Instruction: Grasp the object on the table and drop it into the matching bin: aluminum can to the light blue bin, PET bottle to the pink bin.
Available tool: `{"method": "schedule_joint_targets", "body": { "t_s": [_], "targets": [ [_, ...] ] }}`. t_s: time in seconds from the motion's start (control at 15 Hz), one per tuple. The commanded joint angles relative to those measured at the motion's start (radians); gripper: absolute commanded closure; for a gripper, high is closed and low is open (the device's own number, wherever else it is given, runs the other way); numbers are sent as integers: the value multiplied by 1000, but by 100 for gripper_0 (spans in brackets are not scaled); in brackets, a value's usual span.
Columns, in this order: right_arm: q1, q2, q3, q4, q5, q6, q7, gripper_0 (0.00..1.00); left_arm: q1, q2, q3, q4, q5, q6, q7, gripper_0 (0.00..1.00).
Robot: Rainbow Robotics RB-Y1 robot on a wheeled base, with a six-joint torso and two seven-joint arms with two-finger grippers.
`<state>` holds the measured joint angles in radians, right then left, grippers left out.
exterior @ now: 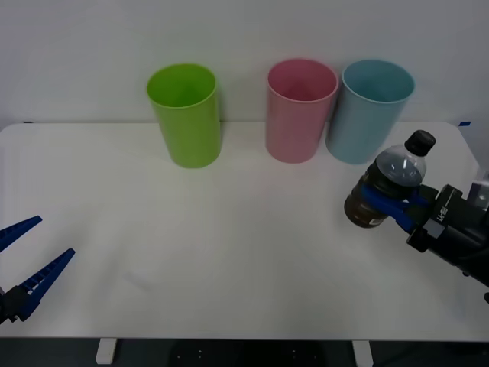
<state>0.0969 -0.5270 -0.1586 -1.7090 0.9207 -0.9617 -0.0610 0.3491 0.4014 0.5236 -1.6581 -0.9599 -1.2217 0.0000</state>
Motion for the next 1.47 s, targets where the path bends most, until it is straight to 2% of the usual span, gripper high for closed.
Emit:
{"method": "schedule_joint_targets", "body": {
  "t_s": [0.07, 0.47, 0.6, 0.87, 1.27, 1.47],
  "targets": [
    [-75, -31, -7, -3, 0, 15, -49, 100, 0, 0, 0, 0, 0, 0, 0, 0],
    [-223, -142, 65, -3, 9, 201, -92, 100, 0, 0, 0, 0, 0, 0, 0, 0],
    [-270, -165, 96, -4, 20, 262, -152, 100, 0, 0, 0, 0, 0, 0, 0, 0],
    [-359, -165, 96, 25, 102, 287, -261, 100, 0, 0, 0, 0, 0, 0, 0, 0],
    [-592, -163, 177, 261, 145, 288, -249, 100, 0, 0, 0, 0, 0, 0, 0, 0],
    [-704, -110, 188, 387, 239, 288, -240, 100, 0, 0, 0, 0, 0, 0, 0, 0]
  ]
}}
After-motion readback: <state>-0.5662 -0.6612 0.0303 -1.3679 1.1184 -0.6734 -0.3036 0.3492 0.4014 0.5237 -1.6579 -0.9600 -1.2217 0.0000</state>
